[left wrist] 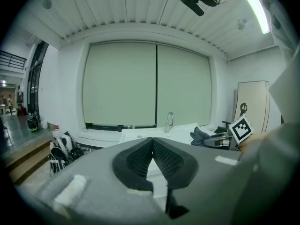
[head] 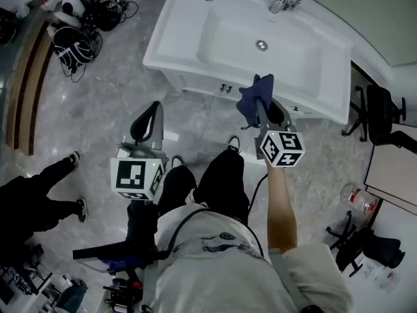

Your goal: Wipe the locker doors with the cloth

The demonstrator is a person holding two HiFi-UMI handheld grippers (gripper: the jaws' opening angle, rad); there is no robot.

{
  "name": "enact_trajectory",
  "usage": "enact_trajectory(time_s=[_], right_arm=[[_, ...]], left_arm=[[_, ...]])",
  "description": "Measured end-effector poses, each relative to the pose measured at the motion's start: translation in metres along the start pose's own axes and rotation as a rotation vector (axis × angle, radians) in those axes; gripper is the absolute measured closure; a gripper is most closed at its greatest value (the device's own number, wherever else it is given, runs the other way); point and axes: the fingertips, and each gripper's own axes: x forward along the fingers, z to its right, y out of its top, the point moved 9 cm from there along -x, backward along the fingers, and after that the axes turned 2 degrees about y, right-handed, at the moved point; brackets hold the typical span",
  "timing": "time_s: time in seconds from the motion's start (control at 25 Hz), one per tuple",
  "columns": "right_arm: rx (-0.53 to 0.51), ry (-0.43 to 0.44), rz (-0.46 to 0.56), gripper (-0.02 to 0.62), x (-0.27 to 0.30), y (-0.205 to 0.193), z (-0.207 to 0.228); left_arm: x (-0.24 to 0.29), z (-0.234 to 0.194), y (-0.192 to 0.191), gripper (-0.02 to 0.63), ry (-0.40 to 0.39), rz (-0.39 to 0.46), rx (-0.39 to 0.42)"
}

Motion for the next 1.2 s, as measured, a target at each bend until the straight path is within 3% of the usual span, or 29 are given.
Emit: enact_trajectory(time_s=[0.2,0.4,0.72,1.2], right_arm=[[-0.038,0.095,0.042,0.508,0.033,-0.028,-0.118],[-0.109,0.193,0.059,0.508,0.055,-0.059,-0.181],[-0.213,0.282,0.130,0.506,0.128,-0.161,-0.173],[-0.384,0.330,0.377,0.506,0.256,-0.293,-0.150]], left_arm=[[-0.065,-0.077,-0.033,0.604,0.045,0.004,0.019],[-0.087,-0.089,-0.076,0.604,0.070,0.017,-0.016],[-0.044,-0.084,-0.233,0.603,0.082,0.036,-0.060],[0.041,-0.085,-0.454,0.604,0.116,0.202,-0.063]])
